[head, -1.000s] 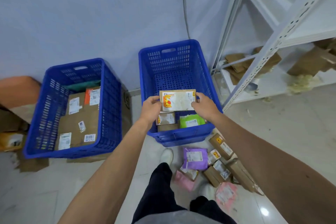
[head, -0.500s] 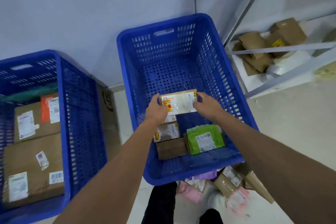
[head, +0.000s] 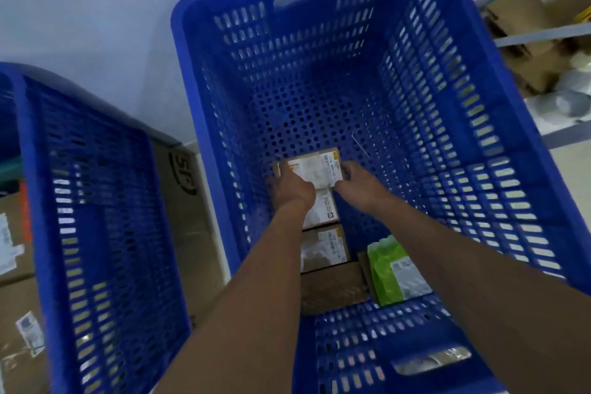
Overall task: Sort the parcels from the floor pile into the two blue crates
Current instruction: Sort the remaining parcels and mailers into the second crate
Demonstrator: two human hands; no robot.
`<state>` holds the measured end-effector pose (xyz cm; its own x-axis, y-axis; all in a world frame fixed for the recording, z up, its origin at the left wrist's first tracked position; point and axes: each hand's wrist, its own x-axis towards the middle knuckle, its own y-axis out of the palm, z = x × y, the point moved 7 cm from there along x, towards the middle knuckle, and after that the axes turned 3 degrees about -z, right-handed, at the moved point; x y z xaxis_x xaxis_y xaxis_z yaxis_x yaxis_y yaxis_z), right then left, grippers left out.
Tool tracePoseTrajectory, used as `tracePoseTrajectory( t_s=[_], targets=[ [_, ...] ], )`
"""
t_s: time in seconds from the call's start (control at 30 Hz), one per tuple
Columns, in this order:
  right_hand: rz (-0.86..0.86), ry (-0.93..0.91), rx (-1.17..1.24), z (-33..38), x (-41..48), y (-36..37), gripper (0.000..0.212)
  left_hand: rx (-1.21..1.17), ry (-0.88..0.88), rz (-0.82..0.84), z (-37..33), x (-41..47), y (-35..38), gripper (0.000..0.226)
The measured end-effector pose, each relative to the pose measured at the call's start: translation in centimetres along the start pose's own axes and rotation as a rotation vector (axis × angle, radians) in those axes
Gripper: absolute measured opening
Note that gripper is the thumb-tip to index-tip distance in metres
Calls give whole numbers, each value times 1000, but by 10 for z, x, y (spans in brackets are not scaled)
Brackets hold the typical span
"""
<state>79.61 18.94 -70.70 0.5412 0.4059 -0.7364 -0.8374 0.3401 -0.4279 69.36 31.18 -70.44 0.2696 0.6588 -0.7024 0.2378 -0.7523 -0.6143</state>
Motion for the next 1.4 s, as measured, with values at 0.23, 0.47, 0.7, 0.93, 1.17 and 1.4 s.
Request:
tracePoseTrajectory(
  t_s=[0.23, 0.47, 0.7, 0.93, 1.17, 1.4],
  targets=[
    [-69, -42, 59, 4, 15, 4, 54, -13, 39, -121, -1, 22, 0, 68],
    [139, -99, -28, 15, 19, 42, 59, 263, -84, 48, 20, 34, 26, 69],
    [258, 35, -180, -16, 10, 44, 75, 387, -39, 116, 20, 27, 32, 46],
    [250, 23, -253, -13, -32, 17, 65, 303, 94, 173, -9, -21, 15, 59],
    [185, -24, -365, 2, -130, -49, 74, 121, 219, 71, -39, -119, -27, 42],
    [70, -141, -517, -6, -249, -131, 72, -53, 171, -51, -10, -247, -62, 33]
  ],
)
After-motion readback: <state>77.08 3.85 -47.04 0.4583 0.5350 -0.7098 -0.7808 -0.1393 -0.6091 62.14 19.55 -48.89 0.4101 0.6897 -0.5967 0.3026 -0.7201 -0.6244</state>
